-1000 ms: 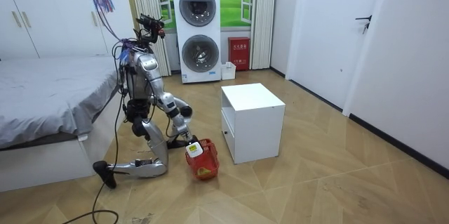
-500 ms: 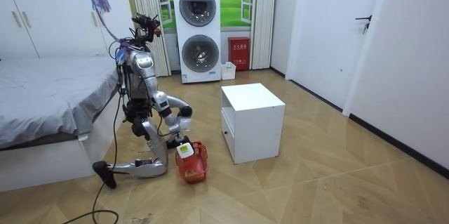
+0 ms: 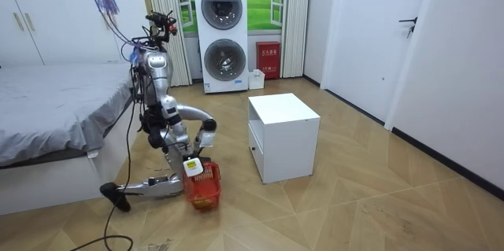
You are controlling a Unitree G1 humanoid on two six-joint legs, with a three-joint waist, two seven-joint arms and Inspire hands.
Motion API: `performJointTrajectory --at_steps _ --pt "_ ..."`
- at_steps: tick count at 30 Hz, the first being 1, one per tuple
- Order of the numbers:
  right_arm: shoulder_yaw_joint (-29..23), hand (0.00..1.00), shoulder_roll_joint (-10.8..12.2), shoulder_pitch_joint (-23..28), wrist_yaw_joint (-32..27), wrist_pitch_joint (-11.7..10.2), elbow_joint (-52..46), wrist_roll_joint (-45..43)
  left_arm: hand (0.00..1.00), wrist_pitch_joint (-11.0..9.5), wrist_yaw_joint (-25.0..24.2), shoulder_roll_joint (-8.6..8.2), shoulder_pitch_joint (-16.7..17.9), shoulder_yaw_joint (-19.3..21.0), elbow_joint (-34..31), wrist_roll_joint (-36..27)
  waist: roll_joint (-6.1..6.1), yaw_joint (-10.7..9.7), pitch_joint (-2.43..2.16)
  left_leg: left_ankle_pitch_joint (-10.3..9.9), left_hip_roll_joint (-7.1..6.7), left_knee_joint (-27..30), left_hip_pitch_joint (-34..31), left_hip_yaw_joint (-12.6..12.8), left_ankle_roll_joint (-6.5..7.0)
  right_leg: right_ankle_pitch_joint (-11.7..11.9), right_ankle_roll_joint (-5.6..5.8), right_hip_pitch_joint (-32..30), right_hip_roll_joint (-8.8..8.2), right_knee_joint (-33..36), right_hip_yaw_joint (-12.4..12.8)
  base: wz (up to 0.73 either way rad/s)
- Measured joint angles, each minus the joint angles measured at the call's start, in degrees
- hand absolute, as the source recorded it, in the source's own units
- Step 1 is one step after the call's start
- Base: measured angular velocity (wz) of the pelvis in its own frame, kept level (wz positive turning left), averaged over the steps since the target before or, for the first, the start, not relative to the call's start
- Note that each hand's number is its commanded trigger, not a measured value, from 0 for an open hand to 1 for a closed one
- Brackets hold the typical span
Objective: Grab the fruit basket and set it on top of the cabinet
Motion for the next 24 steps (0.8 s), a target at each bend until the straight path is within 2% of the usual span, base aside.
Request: performJointTrajectory --at_steps 2,3,4,5,6,7,8,10,11,12,13,16,17,18,20,22,23,24 --pt "-0.06 1.00 0.65 0.74 0.01 0.77 -0.17 0.29 0.00 0.01 0.62 -0.40 0.15 0.79 0.01 -0.03 0.07 0.00 -0.12 0.27 0.15 -4.36 2.12 0.02 0.48 0.08 0.21 0.11 0.46 -6.78 0.32 -0.30" --pt "-1.21 1.00 1.12 1.60 -0.05 1.23 -0.18 0.54 0.00 0.02 1.12 -0.60 0.20 1.35 -0.03 -0.09 0.20 -0.06 -0.19 0.66 0.21 -7.76 3.92 0.07 1.03 0.17 0.38 1.06 0.48 -12.68 0.23 -0.19" --pt "-1.86 1.00 1.36 2.40 -0.07 1.23 -0.14 0.69 0.00 0.02 1.30 -0.70 0.31 1.96 -0.05 -0.11 0.22 0.01 -0.25 0.76 0.24 -9.48 4.98 0.07 1.22 0.44 0.76 1.67 0.46 -15.71 0.22 -0.27" --pt "-2.31 1.00 1.58 3.74 0.01 1.24 -0.07 1.19 0.00 0.02 2.08 -0.86 0.68 2.78 -0.12 -0.29 0.23 -0.19 -0.30 0.85 0.11 -12.99 7.42 0.08 1.40 1.52 1.49 3.15 0.29 -21.85 0.21 -0.24" --pt "-3.10 1.00 1.92 5.02 0.01 1.18 -0.03 1.62 0.00 0.02 2.82 -0.85 1.37 2.97 -0.43 -0.93 0.19 -0.86 -0.36 1.08 -0.42 -16.56 10.26 0.14 1.74 3.79 1.83 5.09 0.24 -27.44 0.02 -0.21" --pt "-4.92 1.00 2.38 6.72 0.06 1.01 0.12 1.70 0.00 0.02 3.40 -0.87 1.98 3.80 -0.64 -0.85 0.20 -1.40 -0.51 1.33 -0.59 -19.88 13.15 0.28 2.21 7.18 1.73 6.78 0.41 -32.25 0.31 -0.12" --pt "-6.26 1.00 2.68 7.49 0.07 0.85 0.48 1.98 0.00 0.00 3.53 -0.90 2.36 4.88 -0.66 -0.79 0.07 -1.45 -0.53 1.38 -0.72 -21.49 14.68 0.44 2.32 8.96 1.65 7.67 0.41 -34.51 0.69 -0.15" --pt "-10.89 1.00 3.47 11.76 0.03 0.04 1.28 2.31 0.00 -0.32 3.87 -1.06 4.18 8.43 -0.67 -0.56 -0.40 -2.47 -0.74 1.68 -1.82 -27.52 21.10 0.93 2.87 16.78 1.43 11.48 0.29 -41.78 1.79 -0.09" --pt "-11.88 1.00 3.66 12.88 0.02 -0.18 1.33 2.25 0.00 -0.30 3.98 -1.02 4.70 9.16 -0.72 -0.47 -0.46 -2.92 -0.76 1.74 -2.22 -28.96 22.69 0.92 2.96 18.95 1.27 12.54 0.29 -43.40 1.93 -0.05" --pt "-13.47 1.00 3.84 15.25 0.04 -0.75 1.79 2.13 0.00 0.03 4.35 -1.13 5.72 10.31 -1.27 -0.28 -0.37 -3.49 -0.92 1.77 -2.44 -31.54 25.89 0.96 3.03 23.67 0.92 14.23 0.30 -46.40 2.22 -0.11" --pt "-13.99 1.00 3.86 16.40 0.02 -1.06 2.23 2.09 0.00 0.17 4.55 -1.28 6.33 10.71 -1.61 -0.16 -0.22 -3.53 -1.08 1.78 -2.44 -32.90 27.33 0.94 3.04 26.04 0.88 14.74 0.30 -47.76 2.22 -0.25" --pt "-19.25 1.00 4.47 21.74 -0.90 -1.15 4.08 -4.58 0.00 0.39 4.97 -1.24 9.68 11.81 -3.05 -0.62 0.28 -4.16 -1.44 2.07 -2.36 -41.25 36.98 1.02 3.12 43.14 1.54 16.68 0.28 -52.72 2.51 -0.32" --pt "-19.75 1.00 4.54 22.39 -1.22 -1.11 4.08 -5.78 0.00 0.63 5.14 -1.15 10.03 11.76 -3.40 -0.89 0.30 -4.28 -1.48 2.24 -2.35 -42.57 38.49 1.00 3.19 44.51 1.58 16.56 0.48 -52.69 2.47 -0.28" --pt "-20.09 1.00 4.67 23.42 -1.38 -0.78 4.08 -8.59 0.00 1.23 5.70 -1.01 10.36 11.66 -3.37 -0.99 0.37 -4.77 -1.51 2.55 -2.34 -45.02 41.40 0.96 3.15 45.11 1.33 15.34 1.22 -51.33 2.29 -0.20" --pt "-20.12 1.00 4.82 24.80 -1.36 0.01 4.08 -12.69 0.00 2.12 6.11 -0.89 10.33 11.56 -4.01 -0.98 0.90 -6.01 -1.70 3.06 -2.31 -47.98 44.68 0.56 3.16 43.93 1.15 13.19 2.57 -48.81 1.61 -0.14" --pt "-19.98 1.00 5.17 26.59 -1.19 1.48 3.45 -15.31 0.00 2.48 6.15 -0.84 10.47 11.57 -4.95 -0.98 1.70 -6.14 -1.70 3.50 -1.85 -51.24 48.93 -0.49 2.66 37.52 0.01 11.44 3.55 -47.51 0.36 -0.22" --pt "-19.96 1.00 5.21 26.90 -1.17 1.68 3.46 -15.67 0.00 2.53 6.13 -0.83 10.55 11.53 -5.10 -0.96 1.59 -6.13 -1.65 3.57 -1.61 -51.96 49.88 -0.69 2.53 35.61 0.09 11.38 3.45 -47.94 -0.49 -0.33" --pt "-19.96 1.00 5.25 27.15 -1.18 1.83 3.51 -15.77 0.00 2.83 6.08 -0.89 10.86 11.53 -5.91 -0.97 2.14 -6.02 -1.89 3.86 -1.07 -53.38 51.53 -1.36 2.00 32.77 0.04 11.40 3.54 -49.52 -1.71 -0.49"
